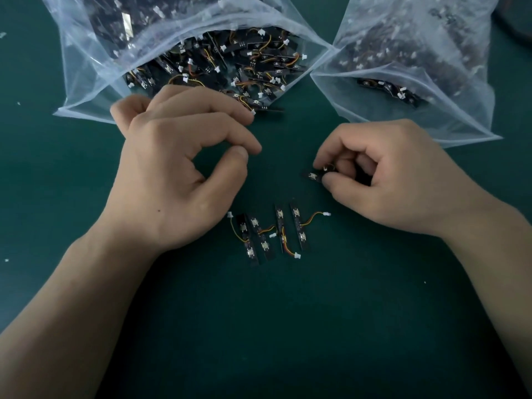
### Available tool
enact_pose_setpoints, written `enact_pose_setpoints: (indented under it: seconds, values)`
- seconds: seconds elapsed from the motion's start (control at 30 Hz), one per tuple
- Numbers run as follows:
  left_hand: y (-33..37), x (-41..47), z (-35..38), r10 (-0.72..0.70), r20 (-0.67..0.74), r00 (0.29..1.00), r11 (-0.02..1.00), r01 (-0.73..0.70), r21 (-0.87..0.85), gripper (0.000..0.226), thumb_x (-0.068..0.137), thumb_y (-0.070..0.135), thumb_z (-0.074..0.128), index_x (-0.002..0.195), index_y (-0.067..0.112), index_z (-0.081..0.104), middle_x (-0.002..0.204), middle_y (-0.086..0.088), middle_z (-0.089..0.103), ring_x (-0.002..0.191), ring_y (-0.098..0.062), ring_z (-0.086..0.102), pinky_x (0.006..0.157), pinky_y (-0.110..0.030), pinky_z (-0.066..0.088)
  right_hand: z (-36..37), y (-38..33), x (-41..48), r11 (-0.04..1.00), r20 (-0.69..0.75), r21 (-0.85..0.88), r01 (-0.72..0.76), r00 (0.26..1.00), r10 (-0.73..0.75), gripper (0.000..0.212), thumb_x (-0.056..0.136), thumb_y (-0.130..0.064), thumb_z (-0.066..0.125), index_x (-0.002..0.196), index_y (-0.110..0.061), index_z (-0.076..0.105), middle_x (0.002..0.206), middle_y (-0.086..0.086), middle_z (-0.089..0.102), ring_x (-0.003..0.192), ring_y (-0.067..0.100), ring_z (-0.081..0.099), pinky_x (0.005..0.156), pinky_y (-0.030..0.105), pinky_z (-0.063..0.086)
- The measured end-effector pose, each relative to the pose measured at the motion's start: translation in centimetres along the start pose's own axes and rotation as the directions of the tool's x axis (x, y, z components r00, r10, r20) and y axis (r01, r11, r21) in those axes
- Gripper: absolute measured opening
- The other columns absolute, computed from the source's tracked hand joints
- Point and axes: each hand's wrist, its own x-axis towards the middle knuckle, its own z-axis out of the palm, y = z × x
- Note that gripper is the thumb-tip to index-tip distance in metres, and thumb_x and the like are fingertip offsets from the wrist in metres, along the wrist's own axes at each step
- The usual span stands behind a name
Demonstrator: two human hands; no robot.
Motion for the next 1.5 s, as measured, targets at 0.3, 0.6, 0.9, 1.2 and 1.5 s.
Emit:
enact_pose_setpoints:
  seconds: [0.3, 0.6, 0.9, 1.2, 1.5]
  values:
    - [1.3, -0.4, 0.3, 0.191, 0.372, 0.908, 0.981, -0.17, -0.09, 0.037, 0.089, 0.05, 0.052, 0.101, 0.034, 0.083, 0.129, 0.012, 0.067, 0.128, -0.02, 0.052, 0.104, -0.063, 0.023, 0.1, 0.1, 0.2, 0.997, 0.002, -0.018, 0.076, 0.997, -0.076, 0.016, 0.084, -0.039, 0.072, 0.076, -0.029, 0.062, 0.074, -0.013, 0.059, 0.073, 0.014, 0.06, 0.059, 0.036, 0.045]
    - [1.2, -0.5, 0.5, 0.149, 0.405, 0.902, 0.989, -0.135, -0.064, 0.036, 0.089, 0.053, 0.052, 0.1, 0.042, 0.084, 0.133, 0.015, 0.065, 0.133, -0.017, 0.046, 0.107, -0.056, 0.02, 0.0, 0.3, 0.0, 0.994, 0.028, -0.001, 0.106, 0.994, -0.106, 0.003, 0.084, -0.028, 0.066, 0.081, -0.029, 0.067, 0.076, -0.016, 0.059, 0.072, 0.013, 0.059, 0.06, 0.026, 0.039]
    - [1.2, -0.4, 0.6, 0.142, 0.394, 0.908, 0.99, -0.123, -0.073, 0.033, 0.09, 0.053, 0.053, 0.099, 0.044, 0.084, 0.133, 0.015, 0.066, 0.134, -0.016, 0.047, 0.107, -0.061, 0.021, -0.9, 0.8, -0.2, 0.981, 0.128, 0.152, 0.118, 0.982, -0.138, 0.015, 0.083, -0.036, 0.064, 0.093, -0.028, 0.071, 0.079, -0.013, 0.062, 0.073, 0.02, 0.057, 0.063, 0.032, 0.044]
    - [1.1, -0.3, 0.6, 0.128, 0.398, 0.908, 0.991, -0.105, -0.08, 0.034, 0.09, 0.055, 0.052, 0.099, 0.045, 0.083, 0.134, 0.017, 0.066, 0.134, -0.013, 0.047, 0.107, -0.056, 0.02, -1.2, 0.9, -0.3, 0.981, 0.18, 0.154, 0.12, 0.973, -0.147, 0.004, 0.078, -0.029, 0.08, 0.078, -0.03, 0.076, 0.088, -0.013, 0.066, 0.081, 0.017, 0.066, 0.066, 0.024, 0.047]
    - [1.1, -0.4, 0.6, 0.124, 0.399, 0.909, 0.992, -0.1, -0.08, 0.035, 0.09, 0.055, 0.052, 0.099, 0.044, 0.083, 0.135, 0.017, 0.065, 0.134, -0.011, 0.048, 0.108, -0.053, 0.019, -0.3, 0.8, -0.1, 0.973, 0.008, 0.176, 0.146, 0.989, -0.15, 0.021, 0.084, -0.034, 0.073, 0.069, -0.03, 0.059, 0.073, -0.01, 0.066, 0.067, 0.021, 0.064, 0.059, 0.04, 0.048]
